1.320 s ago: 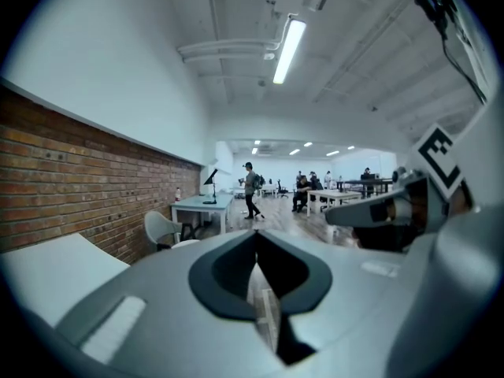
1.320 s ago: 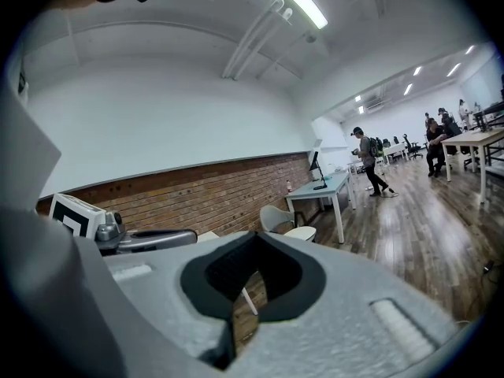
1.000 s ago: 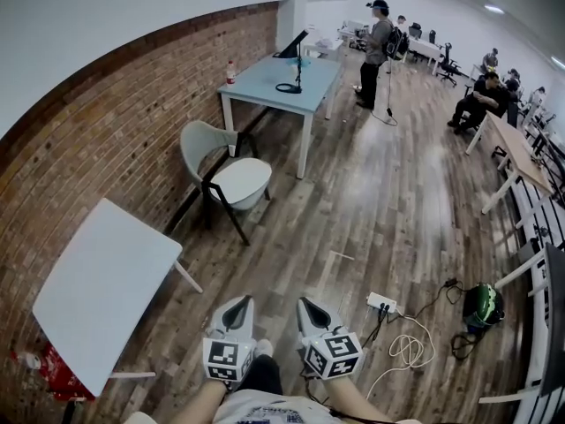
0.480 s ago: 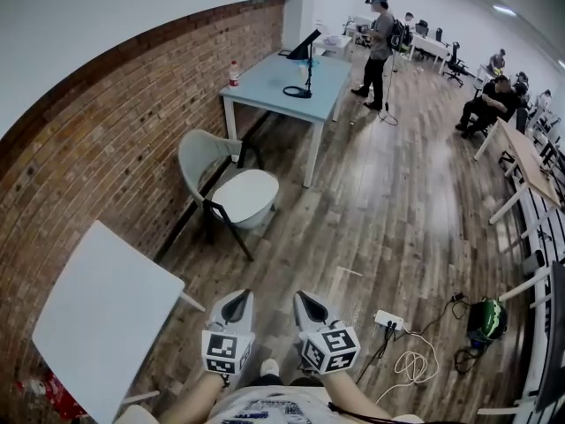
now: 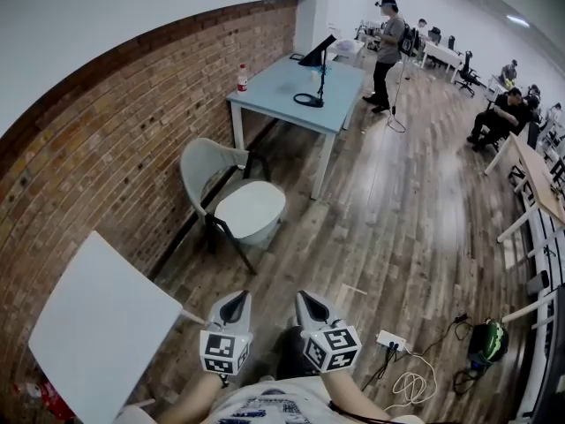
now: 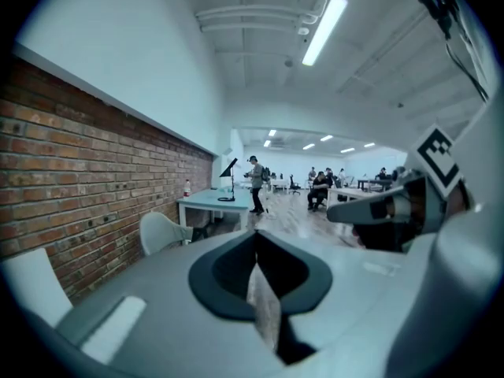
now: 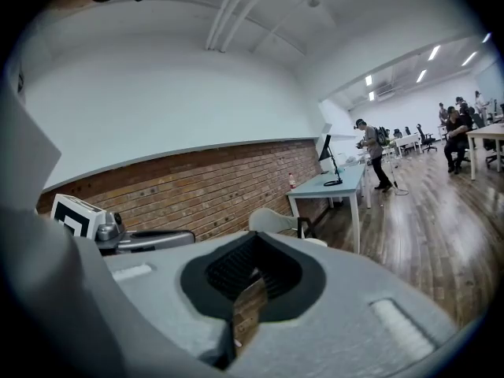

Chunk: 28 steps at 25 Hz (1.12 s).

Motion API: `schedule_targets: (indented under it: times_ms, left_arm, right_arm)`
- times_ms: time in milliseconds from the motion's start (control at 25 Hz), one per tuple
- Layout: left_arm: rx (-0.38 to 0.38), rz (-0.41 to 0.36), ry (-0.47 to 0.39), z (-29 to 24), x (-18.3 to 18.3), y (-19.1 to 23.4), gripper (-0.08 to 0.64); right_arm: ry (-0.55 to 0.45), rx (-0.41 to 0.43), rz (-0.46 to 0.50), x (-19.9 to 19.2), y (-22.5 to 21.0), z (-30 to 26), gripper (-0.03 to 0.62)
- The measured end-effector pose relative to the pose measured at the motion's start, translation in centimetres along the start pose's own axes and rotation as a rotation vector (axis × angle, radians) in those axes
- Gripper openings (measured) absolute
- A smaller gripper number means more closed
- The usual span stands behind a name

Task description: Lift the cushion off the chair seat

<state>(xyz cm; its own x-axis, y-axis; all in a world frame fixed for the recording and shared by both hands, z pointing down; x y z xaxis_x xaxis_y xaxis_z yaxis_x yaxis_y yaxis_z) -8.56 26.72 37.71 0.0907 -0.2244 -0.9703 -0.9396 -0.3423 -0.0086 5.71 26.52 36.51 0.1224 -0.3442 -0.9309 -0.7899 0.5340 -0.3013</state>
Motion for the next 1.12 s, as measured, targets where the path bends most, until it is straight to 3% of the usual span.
schedule_targets:
  times_ms: [200,760,1120]
  left_arm:
    - [0.05,0.001,0.017,-6.9,0.6,2.0,-0.009]
    - [0.177,0.059,0.075,-30.4,5.3,5.7,-0.009]
    - [0.235,0.049,0.114,-36.6,5.6,8.5,-0.008]
  right_arm:
    - [0.017,0.035,-0.026,1.1,-5.2,-5.7,-0.002]
    - [0.116,0.133,0.002,9.9,-23.1,-21.8,-0.002]
    - [0.149,0.175,-0.019,11.0,-28.2,-28.1,-0.002]
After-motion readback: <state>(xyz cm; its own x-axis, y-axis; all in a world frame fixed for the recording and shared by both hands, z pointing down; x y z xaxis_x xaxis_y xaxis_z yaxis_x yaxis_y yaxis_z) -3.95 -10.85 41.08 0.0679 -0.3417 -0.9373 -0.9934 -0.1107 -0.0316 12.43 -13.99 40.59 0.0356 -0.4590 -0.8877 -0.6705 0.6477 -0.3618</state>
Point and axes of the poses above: the fingertips, and each gripper's own axes: z backward along the fingers, y to its left, x out of its top, the point moved 2 cm from there along z, backward along the fingers, and after that the axes turned 6 degrees about x, right-handed, at the moved point
